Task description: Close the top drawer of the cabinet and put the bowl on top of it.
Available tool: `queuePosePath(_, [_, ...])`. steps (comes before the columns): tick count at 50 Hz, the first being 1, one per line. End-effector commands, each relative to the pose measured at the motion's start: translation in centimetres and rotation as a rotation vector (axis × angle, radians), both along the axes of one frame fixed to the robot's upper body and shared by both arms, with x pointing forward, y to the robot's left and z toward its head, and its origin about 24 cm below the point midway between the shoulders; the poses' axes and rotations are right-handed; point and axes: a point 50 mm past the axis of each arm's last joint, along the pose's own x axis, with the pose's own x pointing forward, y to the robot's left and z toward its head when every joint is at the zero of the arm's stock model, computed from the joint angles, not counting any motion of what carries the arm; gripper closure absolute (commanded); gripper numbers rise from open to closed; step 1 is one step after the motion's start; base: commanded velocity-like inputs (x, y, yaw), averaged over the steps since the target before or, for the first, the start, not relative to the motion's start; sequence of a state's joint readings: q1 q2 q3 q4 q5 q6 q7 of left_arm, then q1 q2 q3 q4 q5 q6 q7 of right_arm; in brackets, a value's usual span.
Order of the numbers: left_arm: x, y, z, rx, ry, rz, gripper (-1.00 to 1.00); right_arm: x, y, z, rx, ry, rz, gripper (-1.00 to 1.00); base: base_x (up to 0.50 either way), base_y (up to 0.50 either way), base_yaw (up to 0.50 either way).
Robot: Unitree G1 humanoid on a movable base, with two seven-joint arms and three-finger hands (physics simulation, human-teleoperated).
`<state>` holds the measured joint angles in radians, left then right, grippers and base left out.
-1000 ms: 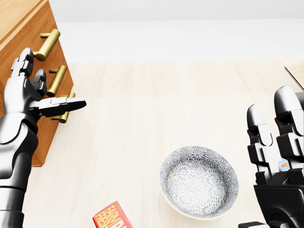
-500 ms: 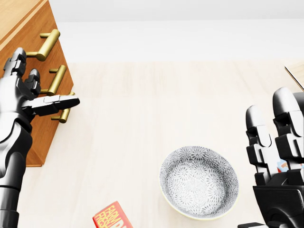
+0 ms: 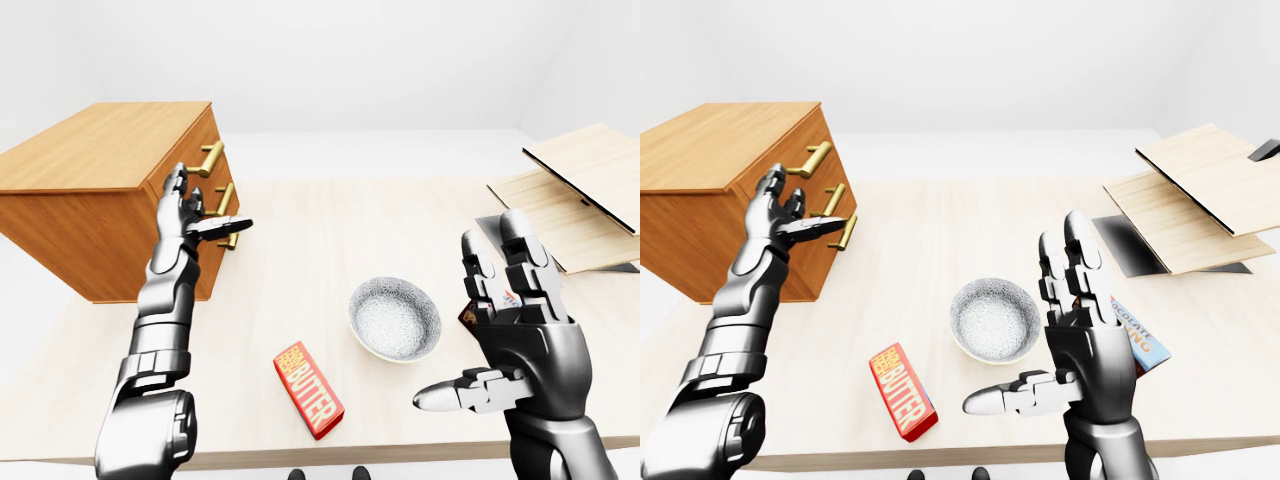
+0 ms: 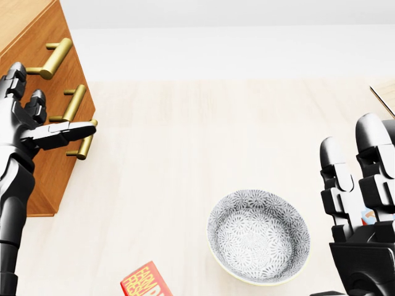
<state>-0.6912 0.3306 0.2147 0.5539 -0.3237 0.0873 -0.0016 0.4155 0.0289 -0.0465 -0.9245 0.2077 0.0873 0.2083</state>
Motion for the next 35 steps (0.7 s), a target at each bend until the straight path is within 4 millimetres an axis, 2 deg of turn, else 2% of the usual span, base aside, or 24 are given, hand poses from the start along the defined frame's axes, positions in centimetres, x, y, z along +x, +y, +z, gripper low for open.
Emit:
queuePosePath(1, [-0.1, 1.0, 0.3, -0.012, -0.006, 0.038, -1.0, 0.0, 0.0, 0.0, 0.0, 0.002, 0.001, -1.0, 0.0, 0.0, 0.0])
queuePosePath(22, [-0.2, 1.8, 0.5, -0.028, -0.007, 0.06, -1.0, 0.2, 0.1, -0.2, -0.001, 0.009, 0.006, -1.0, 0.0, 0.0, 0.0])
queuePosePath(31, [-0.4, 1.7, 0.6, -0.026, -0.021, 0.058, -1.0, 0.1, 0.1, -0.1, -0.001, 0.006, 0.005, -1.0, 0.0, 0.0, 0.0])
queuePosePath(35, [-1.2, 1.0, 1.4, -0.013, -0.084, 0.046, -1.0, 0.2, 0.0, -0.2, -0.001, 0.007, 0.004, -1.0, 0.0, 0.0, 0.0])
